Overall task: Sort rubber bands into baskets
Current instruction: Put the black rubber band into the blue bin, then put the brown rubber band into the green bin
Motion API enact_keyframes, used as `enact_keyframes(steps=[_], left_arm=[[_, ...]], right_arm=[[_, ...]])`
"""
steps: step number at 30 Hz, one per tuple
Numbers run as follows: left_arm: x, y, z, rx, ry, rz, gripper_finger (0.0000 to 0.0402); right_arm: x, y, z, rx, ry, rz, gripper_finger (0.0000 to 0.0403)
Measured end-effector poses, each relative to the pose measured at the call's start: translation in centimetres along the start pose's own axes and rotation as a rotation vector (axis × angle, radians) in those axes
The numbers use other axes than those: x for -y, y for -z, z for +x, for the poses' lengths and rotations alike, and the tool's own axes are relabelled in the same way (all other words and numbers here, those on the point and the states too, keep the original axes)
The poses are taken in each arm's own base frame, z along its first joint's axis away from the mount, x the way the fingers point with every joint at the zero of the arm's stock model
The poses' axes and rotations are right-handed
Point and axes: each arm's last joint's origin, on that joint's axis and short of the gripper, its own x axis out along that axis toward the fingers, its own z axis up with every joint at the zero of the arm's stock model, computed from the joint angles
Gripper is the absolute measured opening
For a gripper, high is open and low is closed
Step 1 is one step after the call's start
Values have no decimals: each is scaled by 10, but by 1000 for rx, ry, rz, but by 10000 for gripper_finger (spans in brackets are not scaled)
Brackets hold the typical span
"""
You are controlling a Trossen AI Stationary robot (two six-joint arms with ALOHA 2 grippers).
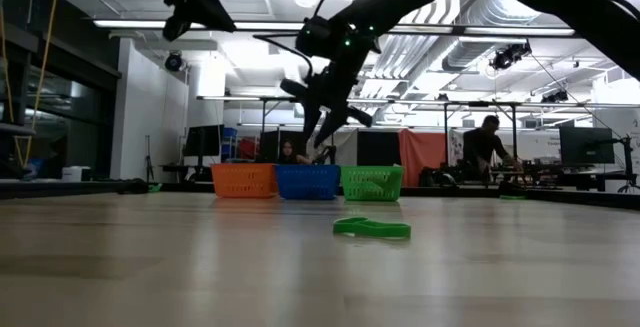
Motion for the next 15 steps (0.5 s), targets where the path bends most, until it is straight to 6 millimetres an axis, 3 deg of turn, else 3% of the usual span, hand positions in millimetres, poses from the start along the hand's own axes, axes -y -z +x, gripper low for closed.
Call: enact_keyframes(steps=[4,7,12,15], left_arm=[[5,3,0,-15,19,15,0],[11,12,0,-93,35,50,0],[28,56,-4,-441,51,224,0],[39,90,0,-562,52,222,0]], right_arm=[[5,-1,-2,-74,-48,-58,182],[9,-1,-19,-111,-49,-158,214],[16,2,-65,-137,22,-355,226],[21,6,-88,-170,50,-434,226]])
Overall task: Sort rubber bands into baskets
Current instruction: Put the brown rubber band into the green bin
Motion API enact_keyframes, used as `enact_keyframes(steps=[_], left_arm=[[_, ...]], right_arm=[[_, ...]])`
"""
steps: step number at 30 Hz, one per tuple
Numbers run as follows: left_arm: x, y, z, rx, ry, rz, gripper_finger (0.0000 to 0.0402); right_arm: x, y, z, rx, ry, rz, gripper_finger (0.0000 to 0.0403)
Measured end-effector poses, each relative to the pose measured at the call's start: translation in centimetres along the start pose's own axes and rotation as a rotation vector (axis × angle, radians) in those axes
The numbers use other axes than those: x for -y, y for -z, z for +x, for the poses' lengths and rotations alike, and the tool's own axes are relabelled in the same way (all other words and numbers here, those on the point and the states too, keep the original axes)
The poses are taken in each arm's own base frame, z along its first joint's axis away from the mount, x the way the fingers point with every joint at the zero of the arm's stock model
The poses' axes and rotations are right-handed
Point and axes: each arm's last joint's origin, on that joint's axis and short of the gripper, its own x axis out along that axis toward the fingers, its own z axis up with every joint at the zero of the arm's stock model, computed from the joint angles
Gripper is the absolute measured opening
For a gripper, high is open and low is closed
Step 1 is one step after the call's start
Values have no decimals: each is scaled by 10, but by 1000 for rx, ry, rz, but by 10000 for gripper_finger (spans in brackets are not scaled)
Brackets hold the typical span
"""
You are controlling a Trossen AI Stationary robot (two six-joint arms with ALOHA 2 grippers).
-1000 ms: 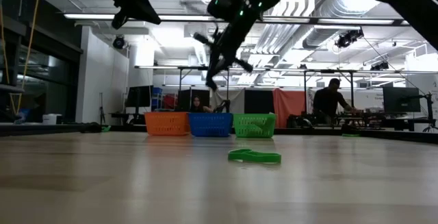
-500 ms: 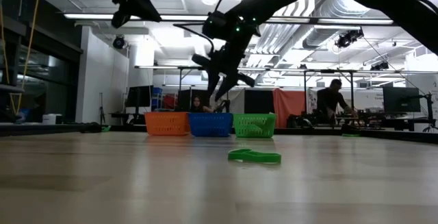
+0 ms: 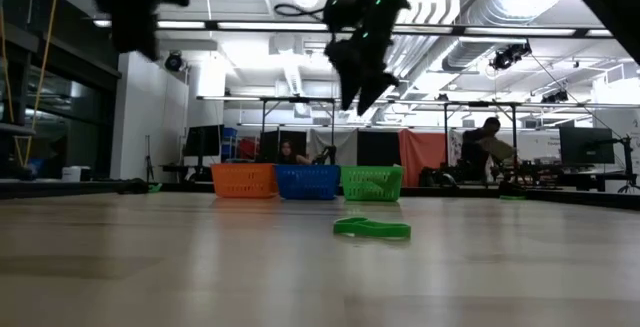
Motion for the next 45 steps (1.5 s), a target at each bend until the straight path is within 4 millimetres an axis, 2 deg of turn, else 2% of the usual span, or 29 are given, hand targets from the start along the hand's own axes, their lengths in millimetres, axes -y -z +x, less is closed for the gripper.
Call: enact_keyframes(steps=[3,6,9,11,16,20,25,27,32,35,38,45], left_arm=[[19,30,22,-111,73,-49,0],[33,68,45,-257,59,-161,1],[42,95,56,-359,34,-264,13],[46,107,57,-423,32,-319,29],[60,117,54,-467,74,-449,99],[72,120,60,-466,80,-554,165],[81,134,82,-517,-81,-618,226],[85,137,92,-525,-118,-658,236],[99,136,110,-509,-68,-751,241],[99,143,117,-515,-136,-775,241],[97,147,120,-519,-200,-793,241],[100,146,117,-484,-208,-816,241]], right_arm=[[3,10,-23,-28,13,-37,226],[6,17,-40,-28,55,-54,226],[7,19,-51,-3,58,-51,226],[7,20,-57,12,55,-46,226],[3,21,-57,10,52,-61,226],[1,21,-57,10,50,-69,226],[-1,20,-56,27,46,-82,226],[-1,19,-56,38,45,-90,226],[1,17,-56,48,46,-90,226],[4,17,-56,48,49,-94,226],[4,17,-56,47,50,-98,226],[4,17,-56,47,49,-110,226]])
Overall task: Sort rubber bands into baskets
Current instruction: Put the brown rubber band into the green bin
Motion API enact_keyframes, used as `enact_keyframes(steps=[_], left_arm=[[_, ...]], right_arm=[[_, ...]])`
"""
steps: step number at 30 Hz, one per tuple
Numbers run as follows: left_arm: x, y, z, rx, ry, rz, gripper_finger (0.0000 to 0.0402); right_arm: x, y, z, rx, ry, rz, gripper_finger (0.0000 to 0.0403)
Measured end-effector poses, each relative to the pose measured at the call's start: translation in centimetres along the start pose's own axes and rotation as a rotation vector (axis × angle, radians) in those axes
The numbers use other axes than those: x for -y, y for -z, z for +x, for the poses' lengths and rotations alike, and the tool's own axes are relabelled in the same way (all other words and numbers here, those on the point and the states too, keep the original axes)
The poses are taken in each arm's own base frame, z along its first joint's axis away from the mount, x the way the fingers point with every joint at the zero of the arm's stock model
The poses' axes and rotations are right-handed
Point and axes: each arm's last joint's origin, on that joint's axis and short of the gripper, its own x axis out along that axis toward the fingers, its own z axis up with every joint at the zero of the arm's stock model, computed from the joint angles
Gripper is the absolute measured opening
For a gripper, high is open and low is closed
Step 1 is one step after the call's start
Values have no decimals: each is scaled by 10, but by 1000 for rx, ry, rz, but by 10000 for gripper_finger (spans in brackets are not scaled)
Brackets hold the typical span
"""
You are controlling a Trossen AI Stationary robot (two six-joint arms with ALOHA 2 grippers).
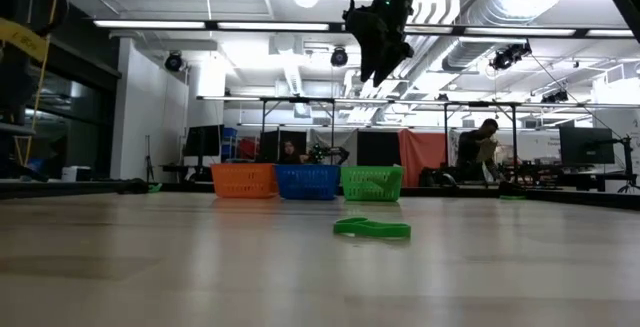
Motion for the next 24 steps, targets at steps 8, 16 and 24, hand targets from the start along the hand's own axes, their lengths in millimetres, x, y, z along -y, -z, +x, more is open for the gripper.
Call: enact_keyframes(steps=[8,16,24], left_arm=[[-8,-5,4,82,-87,-33,241],[-4,-5,18,92,-131,-16,235],[0,-4,19,83,-78,12,46]], right_arm=[[0,0,0,-1,0,0,226],[0,0,0,-1,0,0,226],[0,0,0,-3,0,-31,226]])
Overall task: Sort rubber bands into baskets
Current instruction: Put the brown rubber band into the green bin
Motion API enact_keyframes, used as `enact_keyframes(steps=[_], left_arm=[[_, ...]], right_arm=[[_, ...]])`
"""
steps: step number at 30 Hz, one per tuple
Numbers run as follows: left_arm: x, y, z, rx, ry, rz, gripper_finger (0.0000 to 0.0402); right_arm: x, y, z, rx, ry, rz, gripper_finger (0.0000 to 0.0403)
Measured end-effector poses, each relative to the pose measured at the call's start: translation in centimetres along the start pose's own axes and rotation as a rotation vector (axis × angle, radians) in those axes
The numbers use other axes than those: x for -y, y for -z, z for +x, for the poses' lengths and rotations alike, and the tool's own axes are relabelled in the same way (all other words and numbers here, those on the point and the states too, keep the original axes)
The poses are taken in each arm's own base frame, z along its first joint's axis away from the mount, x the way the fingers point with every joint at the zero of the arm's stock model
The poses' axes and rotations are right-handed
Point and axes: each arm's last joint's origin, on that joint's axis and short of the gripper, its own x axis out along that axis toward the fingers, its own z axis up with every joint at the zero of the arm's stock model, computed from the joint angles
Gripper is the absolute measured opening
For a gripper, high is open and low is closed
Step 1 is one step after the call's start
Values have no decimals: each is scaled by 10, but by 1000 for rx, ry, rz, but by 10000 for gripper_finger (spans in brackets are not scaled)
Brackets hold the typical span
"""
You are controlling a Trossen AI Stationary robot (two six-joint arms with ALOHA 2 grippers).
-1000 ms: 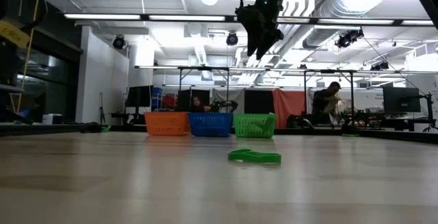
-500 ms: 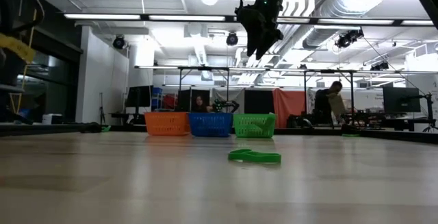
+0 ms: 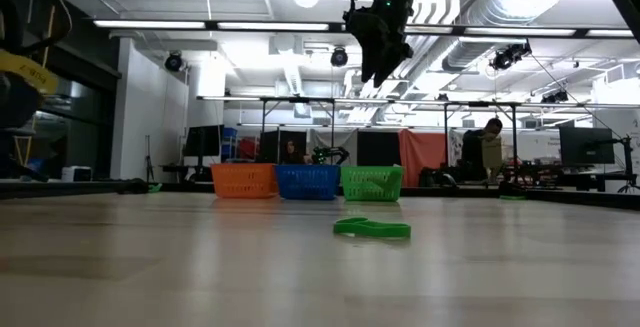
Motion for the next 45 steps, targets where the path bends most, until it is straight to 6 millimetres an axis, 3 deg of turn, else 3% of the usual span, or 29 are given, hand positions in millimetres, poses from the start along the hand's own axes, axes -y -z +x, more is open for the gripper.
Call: enact_keyframes(steps=[4,10,18,26,36,41,45], left_arm=[[-4,-9,-14,55,10,33,6],[-11,-49,-68,260,125,83,2],[4,-137,-138,621,340,232,1],[50,-236,-181,864,441,426,1],[126,-329,-206,1068,421,590,0],[147,-360,-202,1096,399,609,0],[151,-375,-183,1075,368,601,4]], right_arm=[[1,4,-7,-5,-2,-3,226],[6,16,-45,47,-26,35,226],[7,39,-99,149,-66,149,226],[2,55,-128,227,-35,267,226],[-9,56,-132,258,30,361,226],[-14,58,-132,253,38,381,226],[-17,59,-132,242,35,372,226]])
